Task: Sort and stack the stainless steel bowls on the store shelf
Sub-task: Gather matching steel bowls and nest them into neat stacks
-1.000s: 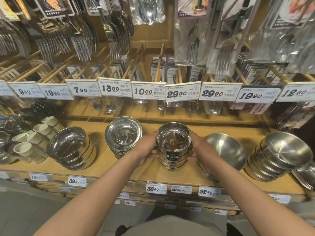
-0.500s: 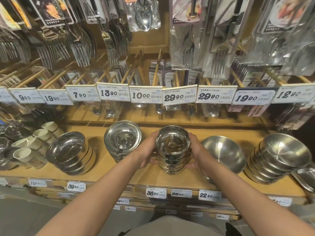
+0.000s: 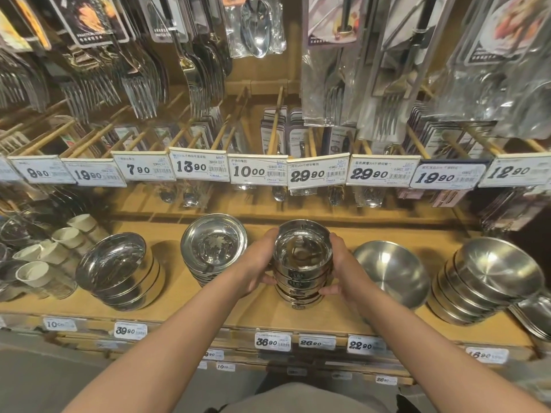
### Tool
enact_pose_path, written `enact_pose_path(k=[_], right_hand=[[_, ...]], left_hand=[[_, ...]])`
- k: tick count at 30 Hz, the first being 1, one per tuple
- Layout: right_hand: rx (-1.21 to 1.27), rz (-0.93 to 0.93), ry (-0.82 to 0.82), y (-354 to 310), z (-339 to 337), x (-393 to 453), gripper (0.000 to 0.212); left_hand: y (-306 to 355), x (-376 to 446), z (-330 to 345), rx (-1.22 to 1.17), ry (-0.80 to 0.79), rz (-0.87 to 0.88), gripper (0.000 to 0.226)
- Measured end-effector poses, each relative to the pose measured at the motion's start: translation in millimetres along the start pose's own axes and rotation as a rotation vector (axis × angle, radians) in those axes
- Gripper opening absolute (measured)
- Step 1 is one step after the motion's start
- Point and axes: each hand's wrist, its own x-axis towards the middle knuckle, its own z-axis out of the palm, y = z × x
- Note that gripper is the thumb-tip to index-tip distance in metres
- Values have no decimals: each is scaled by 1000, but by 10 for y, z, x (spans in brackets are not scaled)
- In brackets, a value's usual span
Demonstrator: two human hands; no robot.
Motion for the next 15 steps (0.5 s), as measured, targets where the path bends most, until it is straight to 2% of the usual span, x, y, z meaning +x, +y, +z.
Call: enact_pose_path(k=[10, 15], right_hand=[[13, 4, -21, 26, 4, -61, 39], [-1, 48, -28, -11, -1, -65, 47]], left_hand=[[-22, -26, -11, -11, -9, -44, 54], [-19, -54, 2, -68, -26, -78, 58]])
